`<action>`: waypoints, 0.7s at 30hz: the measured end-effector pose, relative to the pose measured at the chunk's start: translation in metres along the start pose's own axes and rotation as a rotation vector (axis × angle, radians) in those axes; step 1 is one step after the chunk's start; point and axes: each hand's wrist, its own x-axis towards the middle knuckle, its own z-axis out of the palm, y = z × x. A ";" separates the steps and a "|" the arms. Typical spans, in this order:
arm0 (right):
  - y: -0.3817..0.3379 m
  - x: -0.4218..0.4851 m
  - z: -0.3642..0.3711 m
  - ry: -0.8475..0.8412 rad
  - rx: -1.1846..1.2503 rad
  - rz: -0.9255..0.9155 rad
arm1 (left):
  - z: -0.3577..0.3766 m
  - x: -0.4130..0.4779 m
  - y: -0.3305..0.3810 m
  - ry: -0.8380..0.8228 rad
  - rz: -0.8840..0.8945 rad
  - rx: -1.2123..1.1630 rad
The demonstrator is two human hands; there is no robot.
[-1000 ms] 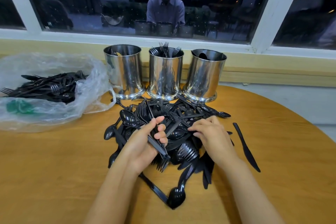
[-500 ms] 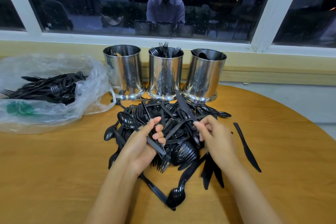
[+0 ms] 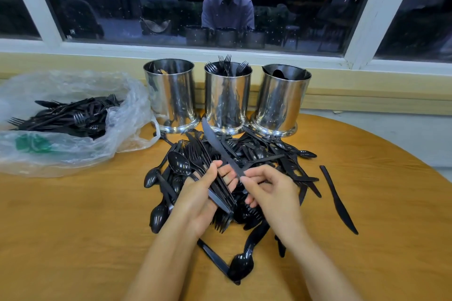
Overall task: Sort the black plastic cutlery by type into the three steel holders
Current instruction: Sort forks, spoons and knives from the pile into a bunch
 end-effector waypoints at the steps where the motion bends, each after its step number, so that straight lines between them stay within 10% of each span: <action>1: 0.002 -0.002 0.003 0.003 -0.049 -0.029 | 0.000 -0.001 0.000 -0.004 0.007 0.002; 11: 0.005 0.008 -0.012 -0.030 -0.178 -0.149 | -0.006 0.005 0.007 0.075 0.032 -0.008; 16: 0.027 0.050 -0.042 0.153 -0.553 -0.186 | -0.010 0.009 0.010 0.085 0.008 -0.021; 21: 0.038 0.083 -0.048 -0.032 -0.875 -0.156 | -0.009 0.008 0.011 0.074 -0.030 -0.048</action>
